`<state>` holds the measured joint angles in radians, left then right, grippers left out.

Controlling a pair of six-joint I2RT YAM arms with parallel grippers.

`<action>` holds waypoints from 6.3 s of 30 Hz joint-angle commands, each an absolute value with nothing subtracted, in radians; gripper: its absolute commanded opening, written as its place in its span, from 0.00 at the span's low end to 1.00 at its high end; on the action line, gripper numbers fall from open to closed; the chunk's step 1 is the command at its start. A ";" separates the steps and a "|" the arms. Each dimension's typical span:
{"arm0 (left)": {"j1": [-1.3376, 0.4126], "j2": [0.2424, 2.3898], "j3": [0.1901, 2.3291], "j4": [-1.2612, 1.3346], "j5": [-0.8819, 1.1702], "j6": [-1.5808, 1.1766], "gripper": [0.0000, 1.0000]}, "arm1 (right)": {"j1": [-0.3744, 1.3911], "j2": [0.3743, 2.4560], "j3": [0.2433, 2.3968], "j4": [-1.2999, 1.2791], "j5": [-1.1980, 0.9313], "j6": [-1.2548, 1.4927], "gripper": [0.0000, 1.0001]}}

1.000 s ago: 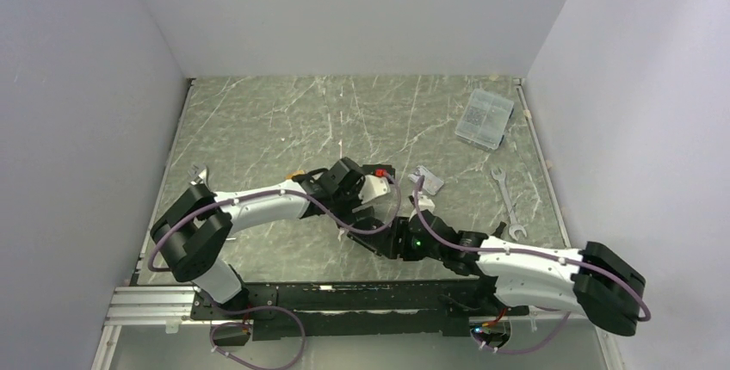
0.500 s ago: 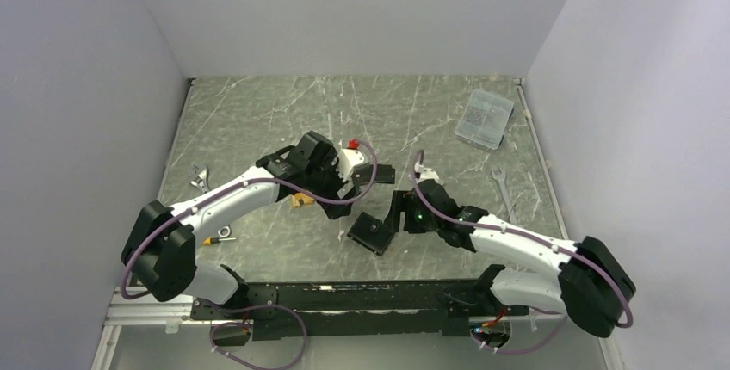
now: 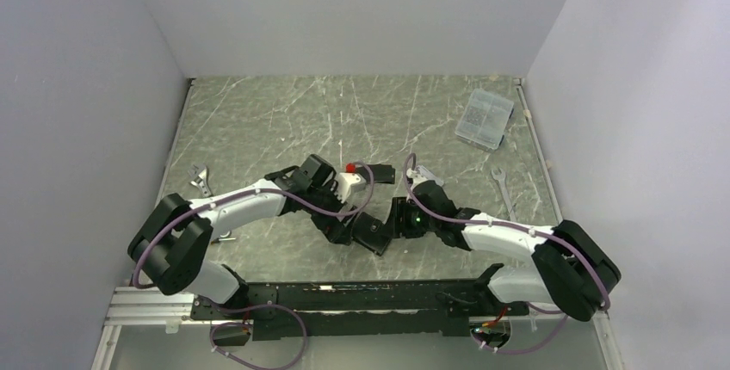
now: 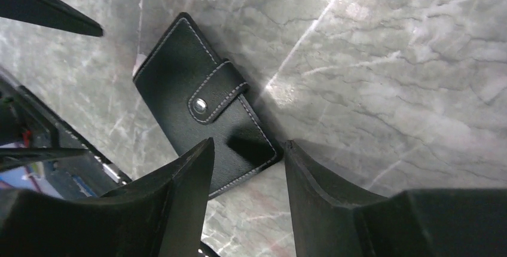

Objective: Put the credit cards into the card holder
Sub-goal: Pick up the card holder from the center of the board.

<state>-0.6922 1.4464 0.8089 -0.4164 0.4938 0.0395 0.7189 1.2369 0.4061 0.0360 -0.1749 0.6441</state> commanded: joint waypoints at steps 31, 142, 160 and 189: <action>-0.691 1.745 1.045 -0.373 0.618 0.094 0.00 | 0.708 1.131 0.298 0.160 -0.281 0.698 0.68; -0.327 1.291 0.987 -0.312 0.753 -0.303 0.00 | 0.979 1.349 1.090 -0.306 0.308 0.788 0.54; -0.349 1.284 0.977 -0.292 0.839 -0.293 0.00 | 1.010 1.431 1.166 -0.244 0.376 0.768 0.55; -0.377 1.246 1.029 -0.277 1.187 -0.280 0.00 | 0.695 1.174 0.749 0.448 -0.482 0.852 0.43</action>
<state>-0.3729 1.2858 0.9714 -0.3115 1.1297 -0.2764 0.6956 1.1580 0.7403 0.3668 -0.4259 0.8238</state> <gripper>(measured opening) 0.103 0.494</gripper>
